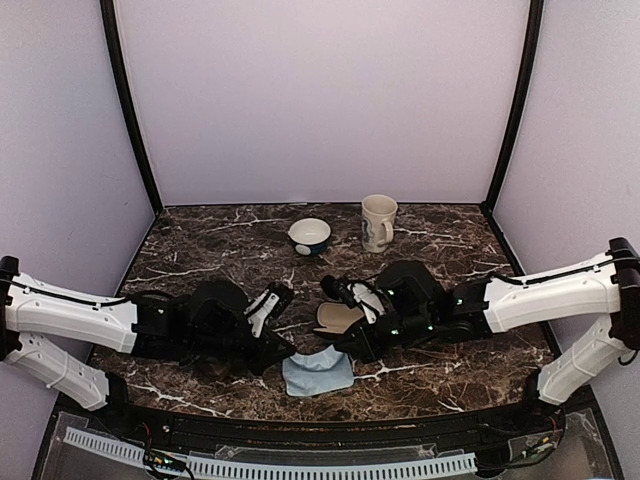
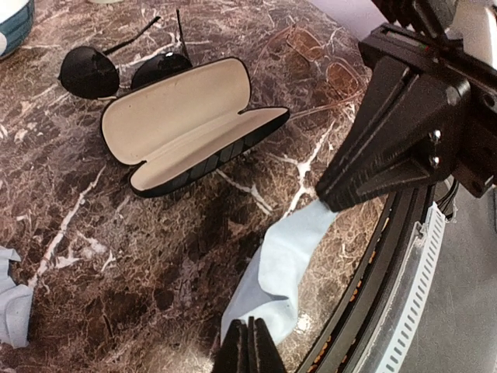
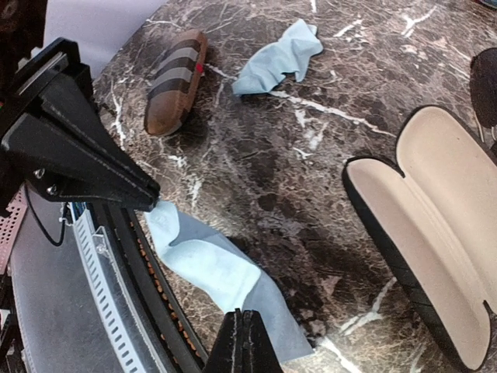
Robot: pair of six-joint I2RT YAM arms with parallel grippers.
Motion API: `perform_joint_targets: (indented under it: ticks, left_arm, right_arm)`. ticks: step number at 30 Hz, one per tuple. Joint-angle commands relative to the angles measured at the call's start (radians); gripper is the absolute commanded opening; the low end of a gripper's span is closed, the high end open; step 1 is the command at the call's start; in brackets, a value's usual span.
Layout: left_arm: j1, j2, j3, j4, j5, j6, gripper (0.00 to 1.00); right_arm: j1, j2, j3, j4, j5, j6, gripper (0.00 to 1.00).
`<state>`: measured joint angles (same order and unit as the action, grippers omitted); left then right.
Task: Organize the sunglasses
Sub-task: Fold the glasses cleaning cloth at the corner of the board.
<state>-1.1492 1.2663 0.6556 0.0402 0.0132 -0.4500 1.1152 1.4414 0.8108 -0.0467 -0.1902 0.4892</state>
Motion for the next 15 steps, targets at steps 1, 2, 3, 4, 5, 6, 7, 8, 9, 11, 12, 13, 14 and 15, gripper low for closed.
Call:
perform_joint_targets:
  ticks: [1,2,3,4,5,6,7,8,9,11,12,13,14,15]
  left_arm:
    - [-0.051,-0.07,0.011,-0.04,-0.065,-0.031,0.0]
    - [-0.071,-0.076,0.018,-0.059,-0.083,-0.035,0.0]
    - [-0.09,-0.081,0.024,-0.076,-0.102,-0.039,0.0]
    - [-0.113,-0.087,0.027,-0.091,-0.124,-0.046,0.0]
    - [-0.133,-0.094,0.029,-0.104,-0.143,-0.054,0.0]
    - [-0.149,-0.101,0.028,-0.114,-0.157,-0.064,0.0]
    - [-0.163,-0.109,0.024,-0.122,-0.166,-0.075,0.0]
    - [-0.173,-0.116,0.017,-0.125,-0.175,-0.087,0.0]
    - [-0.185,-0.123,0.011,-0.129,-0.183,-0.096,0.0]
    - [-0.209,-0.136,0.0,-0.132,-0.204,-0.111,0.0]
    - [-0.219,-0.141,-0.003,-0.135,-0.212,-0.118,0.0]
    - [-0.229,-0.146,-0.006,-0.139,-0.22,-0.125,0.0]
    - [-0.24,-0.149,-0.007,-0.142,-0.227,-0.13,0.0]
    - [-0.249,-0.15,-0.007,-0.146,-0.234,-0.132,0.0]
  right_arm:
    - [0.049,-0.058,-0.018,0.013,0.03,0.016,0.0]
    - [0.059,-0.067,-0.02,0.012,0.039,0.023,0.0]
    - [0.069,-0.075,-0.023,0.009,0.049,0.03,0.0]
    - [0.081,-0.085,-0.024,0.006,0.06,0.038,0.0]
    - [0.095,-0.092,-0.024,0.0,0.072,0.044,0.0]
    - [0.111,-0.101,-0.026,-0.005,0.086,0.05,0.0]
    - [0.124,-0.107,-0.028,-0.01,0.099,0.057,0.0]
    - [0.139,-0.114,-0.03,-0.014,0.113,0.065,0.0]
    - [0.152,-0.118,-0.033,-0.016,0.124,0.076,0.0]
    - [0.179,-0.129,-0.043,-0.016,0.15,0.093,0.0]
    - [0.191,-0.133,-0.046,-0.016,0.162,0.103,0.0]
    - [0.205,-0.137,-0.048,-0.016,0.172,0.111,0.0]
    - [0.217,-0.14,-0.05,-0.017,0.184,0.119,0.0]
    - [0.228,-0.143,-0.053,-0.019,0.194,0.129,0.0]
